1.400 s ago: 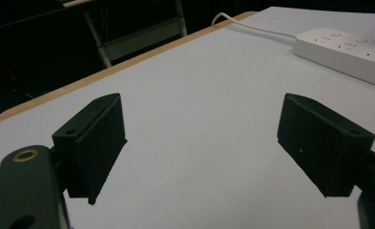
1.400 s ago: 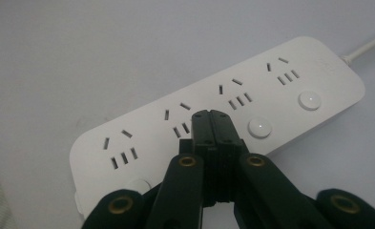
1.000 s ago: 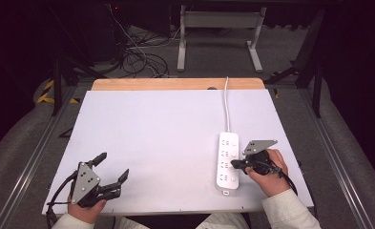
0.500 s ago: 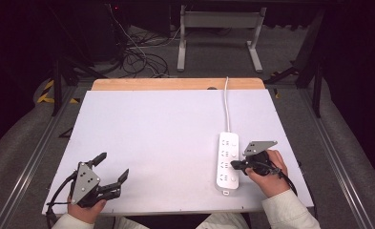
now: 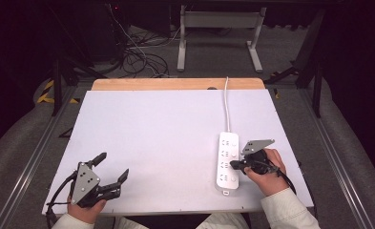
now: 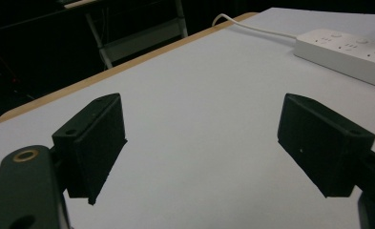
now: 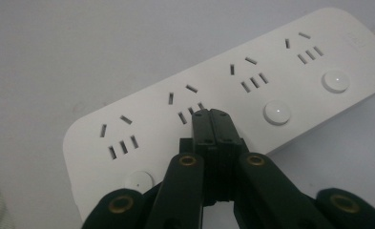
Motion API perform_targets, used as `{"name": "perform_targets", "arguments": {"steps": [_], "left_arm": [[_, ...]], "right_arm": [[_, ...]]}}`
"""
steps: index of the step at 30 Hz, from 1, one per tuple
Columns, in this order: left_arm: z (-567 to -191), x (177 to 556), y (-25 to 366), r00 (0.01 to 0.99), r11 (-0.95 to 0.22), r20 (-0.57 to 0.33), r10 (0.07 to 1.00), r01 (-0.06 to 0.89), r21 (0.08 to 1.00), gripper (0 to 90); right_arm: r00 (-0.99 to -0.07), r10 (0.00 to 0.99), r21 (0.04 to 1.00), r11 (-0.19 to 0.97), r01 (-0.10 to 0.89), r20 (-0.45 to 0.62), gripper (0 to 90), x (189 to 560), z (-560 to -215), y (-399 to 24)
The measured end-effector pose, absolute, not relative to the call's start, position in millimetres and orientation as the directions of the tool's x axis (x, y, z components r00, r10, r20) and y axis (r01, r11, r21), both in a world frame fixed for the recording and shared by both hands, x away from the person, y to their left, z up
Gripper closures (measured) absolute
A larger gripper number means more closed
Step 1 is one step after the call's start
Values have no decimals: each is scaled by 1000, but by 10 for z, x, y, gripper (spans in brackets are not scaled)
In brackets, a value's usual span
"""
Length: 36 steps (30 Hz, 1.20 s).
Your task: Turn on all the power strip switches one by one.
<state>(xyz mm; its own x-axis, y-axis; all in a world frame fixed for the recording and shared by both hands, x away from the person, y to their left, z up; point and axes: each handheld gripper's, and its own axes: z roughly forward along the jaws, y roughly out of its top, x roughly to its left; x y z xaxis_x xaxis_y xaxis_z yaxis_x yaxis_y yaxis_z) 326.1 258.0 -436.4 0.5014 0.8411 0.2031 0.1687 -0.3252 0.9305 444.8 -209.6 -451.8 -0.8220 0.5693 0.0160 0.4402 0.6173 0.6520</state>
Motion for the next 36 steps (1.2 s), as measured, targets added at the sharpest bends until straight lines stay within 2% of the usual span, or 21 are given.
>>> {"name": "perform_targets", "arguments": {"steps": [8, 13, 14, 17, 21, 36], "left_arm": [[-4366, 3257, 2579, 503, -317, 194, 842, 171, 933, 167], [-4368, 3260, 2576, 504, -320, 196, 841, 172, 932, 167], [-4367, 3260, 2576, 504, -321, 198, 841, 171, 931, 167], [-4370, 3268, 2579, 502, -315, 190, 844, 178, 932, 167], [-4370, 3272, 2578, 504, -316, 190, 843, 177, 932, 167], [-4365, 3262, 2576, 503, -316, 192, 843, 173, 933, 167]], "right_arm": [[-816, 576, 662, 595, 456, 44, 900, 4458, -4552, -2126], [-827, 561, 647, 643, 410, -34, 900, 4427, -4504, -2053], [-826, 558, 655, 652, 381, -75, 900, 4398, -4459, -2042], [-833, 551, 750, 568, 340, -40, 900, 4338, -4258, -2089], [-841, 537, 761, 570, 310, -60, 900, 4274, -4131, -2088], [-833, 551, 759, 566, 322, -57, 900, 4252, -4160, -2127]]}}
